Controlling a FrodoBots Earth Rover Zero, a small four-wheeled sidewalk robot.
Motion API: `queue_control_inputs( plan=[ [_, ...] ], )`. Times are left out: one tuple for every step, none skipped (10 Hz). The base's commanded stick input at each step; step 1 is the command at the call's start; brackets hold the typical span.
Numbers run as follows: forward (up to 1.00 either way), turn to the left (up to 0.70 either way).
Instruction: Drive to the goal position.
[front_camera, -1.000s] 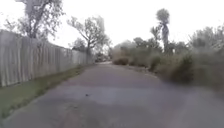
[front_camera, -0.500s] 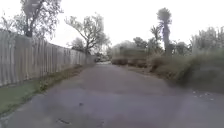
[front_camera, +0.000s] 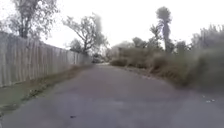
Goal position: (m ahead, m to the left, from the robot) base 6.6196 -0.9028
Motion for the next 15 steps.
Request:
queue_control_inputs(
  plan=[
    [0.7,-0.14],
    [0.7,-0.14],
    [0.7,-0.14],
    [0.7,-0.14],
    [0.7,-0.14],
    [0.7,-0.14],
    [0.7,-0.14],
    [0.7,-0.14],
    [0.7,-0.14],
    [0.7,-0.14],
    [0.7,-0.14],
    [0.7,-0.14],
    [0.7,-0.14],
    [0.7,-0.14],
    [0.7,-0.14]
  ],
)
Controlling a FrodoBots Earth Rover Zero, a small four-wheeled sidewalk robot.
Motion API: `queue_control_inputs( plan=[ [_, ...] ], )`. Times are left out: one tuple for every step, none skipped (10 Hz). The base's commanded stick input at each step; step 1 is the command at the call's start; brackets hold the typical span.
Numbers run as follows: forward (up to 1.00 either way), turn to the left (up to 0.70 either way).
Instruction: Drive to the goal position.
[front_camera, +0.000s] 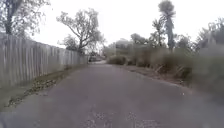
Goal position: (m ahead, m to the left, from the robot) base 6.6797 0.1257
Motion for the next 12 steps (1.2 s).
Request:
queue_control_inputs(
  plan=[
    [0.7,-0.14],
    [0.7,-0.14],
    [0.7,-0.14],
    [0.7,-0.14],
    [0.7,-0.14],
    [0.7,-0.14],
    [0.7,-0.13],
    [0.7,-0.13],
    [0.7,-0.13],
    [0.7,-0.08],
    [0.7,-0.03],
    [0.7,0.0]
  ],
)
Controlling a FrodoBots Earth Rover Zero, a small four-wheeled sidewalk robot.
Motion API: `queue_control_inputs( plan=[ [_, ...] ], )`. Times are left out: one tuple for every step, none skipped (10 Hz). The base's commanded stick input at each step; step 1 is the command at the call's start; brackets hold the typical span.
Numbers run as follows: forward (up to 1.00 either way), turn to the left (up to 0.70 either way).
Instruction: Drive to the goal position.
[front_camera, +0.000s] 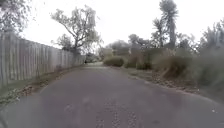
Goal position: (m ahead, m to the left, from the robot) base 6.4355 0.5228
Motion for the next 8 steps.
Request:
queue_control_inputs(
  plan=[
    [0.7,0.0],
    [0.7,0.0],
    [0.7,0.0],
    [0.7,0.0],
    [0.7,0.0],
    [0.7,0.0],
    [0.7,0.0],
    [0.7,0.0]
  ],
)
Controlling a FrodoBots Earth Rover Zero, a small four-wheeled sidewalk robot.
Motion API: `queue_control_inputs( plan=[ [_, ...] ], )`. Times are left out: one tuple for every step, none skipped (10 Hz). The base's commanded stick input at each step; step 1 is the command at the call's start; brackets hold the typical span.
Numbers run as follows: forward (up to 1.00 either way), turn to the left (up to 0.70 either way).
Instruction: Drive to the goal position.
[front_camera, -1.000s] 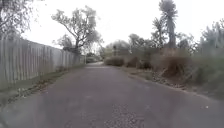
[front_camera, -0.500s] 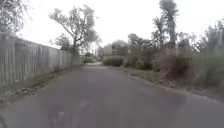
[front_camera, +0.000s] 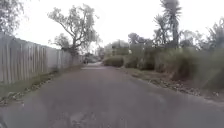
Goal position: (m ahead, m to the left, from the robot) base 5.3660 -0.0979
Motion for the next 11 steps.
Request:
queue_control_inputs(
  plan=[
    [0.7,0.0],
    [0.7,0.0],
    [0.7,0.0],
    [0.7,0.0],
    [0.7,0.0],
    [0.7,0.0],
    [0.7,0.0],
    [0.7,0.0],
    [0.7,0.0],
    [0.7,0.0],
    [0.7,0.0]
  ],
)
